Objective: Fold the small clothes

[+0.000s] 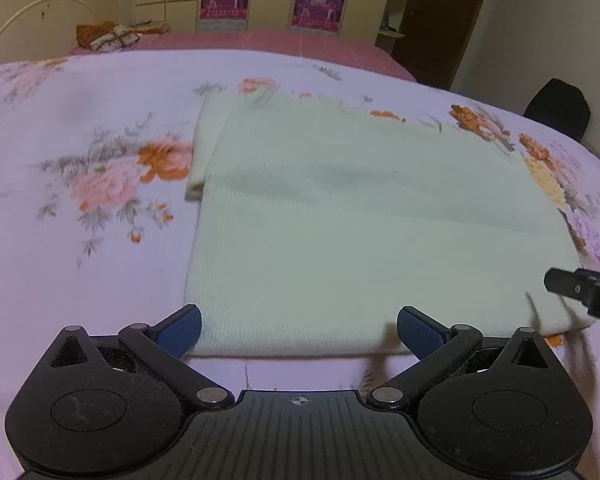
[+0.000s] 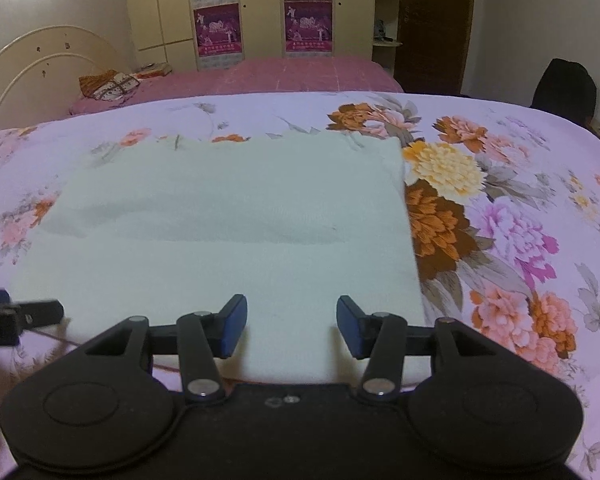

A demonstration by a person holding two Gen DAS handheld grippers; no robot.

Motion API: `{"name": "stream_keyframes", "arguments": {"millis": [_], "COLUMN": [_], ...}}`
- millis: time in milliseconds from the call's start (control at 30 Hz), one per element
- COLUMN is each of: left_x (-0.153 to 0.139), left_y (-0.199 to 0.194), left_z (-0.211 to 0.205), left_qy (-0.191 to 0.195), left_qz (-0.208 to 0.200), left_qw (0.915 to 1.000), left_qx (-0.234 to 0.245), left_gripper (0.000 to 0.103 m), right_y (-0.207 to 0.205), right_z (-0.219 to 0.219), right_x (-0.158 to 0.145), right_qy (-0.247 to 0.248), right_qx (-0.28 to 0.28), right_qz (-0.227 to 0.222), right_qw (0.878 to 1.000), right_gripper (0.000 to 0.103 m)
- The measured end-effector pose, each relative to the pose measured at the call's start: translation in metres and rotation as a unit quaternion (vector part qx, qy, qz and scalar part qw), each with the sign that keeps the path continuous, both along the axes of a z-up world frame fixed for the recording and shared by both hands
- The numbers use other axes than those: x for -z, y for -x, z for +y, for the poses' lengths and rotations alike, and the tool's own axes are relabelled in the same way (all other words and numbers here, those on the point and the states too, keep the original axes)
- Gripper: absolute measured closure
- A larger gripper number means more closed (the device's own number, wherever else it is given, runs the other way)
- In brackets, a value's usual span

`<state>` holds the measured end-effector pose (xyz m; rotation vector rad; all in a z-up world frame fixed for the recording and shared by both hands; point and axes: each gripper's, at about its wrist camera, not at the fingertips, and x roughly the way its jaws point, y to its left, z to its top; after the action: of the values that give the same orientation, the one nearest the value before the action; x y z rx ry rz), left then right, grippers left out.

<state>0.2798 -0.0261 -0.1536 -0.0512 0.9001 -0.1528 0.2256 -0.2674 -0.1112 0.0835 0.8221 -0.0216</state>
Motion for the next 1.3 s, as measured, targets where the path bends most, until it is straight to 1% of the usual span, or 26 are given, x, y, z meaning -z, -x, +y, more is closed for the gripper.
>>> {"name": "stream_keyframes", "arguments": {"millis": [67,133,233,333,367,500,633,767,867,967,1167,1267,1300], "left_x": [0.004,0.007,0.003,-0.002,-0.003,-0.006,-0.007,-0.003,0.002,0.005,0.009,0.011,0.012], "left_y": [-0.001,-0.002,-0.003,-0.005,-0.006,-0.008,-0.006,-0.001,0.004,0.006,0.006,0.007,0.007], "left_z": [-0.001,-0.003,-0.001,0.003,0.005,0.016,0.023,0.028,0.028,0.031,0.042,0.045,0.046], "left_qy": [-0.007,-0.016,-0.008,0.005,0.010,0.055,0.082,0.118,0.122,0.138,0.198,0.233,0.250], "left_qz": [-0.005,-0.008,-0.002,0.014,0.021,0.041,0.058,0.083,0.080,0.069,0.058,0.056,0.057], "left_qw": [0.9999,0.9998,1.0000,0.9998,0.9994,0.9957,0.9921,0.9854,0.9853,0.9836,0.9701,0.9599,0.9546], "left_qx": [0.005,0.007,0.001,-0.016,-0.026,-0.062,-0.076,-0.091,-0.089,-0.093,-0.128,-0.145,-0.151], "left_gripper": [0.000,0.000,0.000,0.000,0.000,0.000,0.000,0.000,0.000,0.000,0.000,0.001,0.001], "right_y": [-0.003,-0.007,-0.013,-0.013,-0.013,-0.015,-0.017,-0.021,-0.023,-0.024,-0.026,-0.027,-0.027], "right_z": [0.004,0.009,0.014,0.015,0.016,0.019,0.025,0.031,0.033,0.034,0.035,0.036,0.037], "right_x": [0.002,0.009,0.019,0.014,0.012,0.007,0.004,0.002,0.006,0.011,0.015,0.016,0.016], "right_qy": [-0.002,0.004,0.008,-0.001,-0.003,-0.006,-0.011,-0.013,-0.017,-0.019,-0.020,-0.020,-0.020], "right_qx": [-0.003,-0.010,-0.018,-0.019,-0.019,-0.024,-0.029,-0.035,-0.037,-0.037,-0.039,-0.041,-0.042], "right_qz": [0.002,0.012,0.032,0.021,0.018,0.011,0.005,0.000,0.005,0.011,0.015,0.013,0.012], "right_qw": [1.000,1.000,0.999,1.000,1.000,1.000,1.000,0.999,0.999,0.999,0.999,0.999,0.999], "right_gripper": [0.052,0.051,0.051,0.051,0.051,0.050,0.050,0.049,0.049,0.049,0.049,0.049,0.049]}}
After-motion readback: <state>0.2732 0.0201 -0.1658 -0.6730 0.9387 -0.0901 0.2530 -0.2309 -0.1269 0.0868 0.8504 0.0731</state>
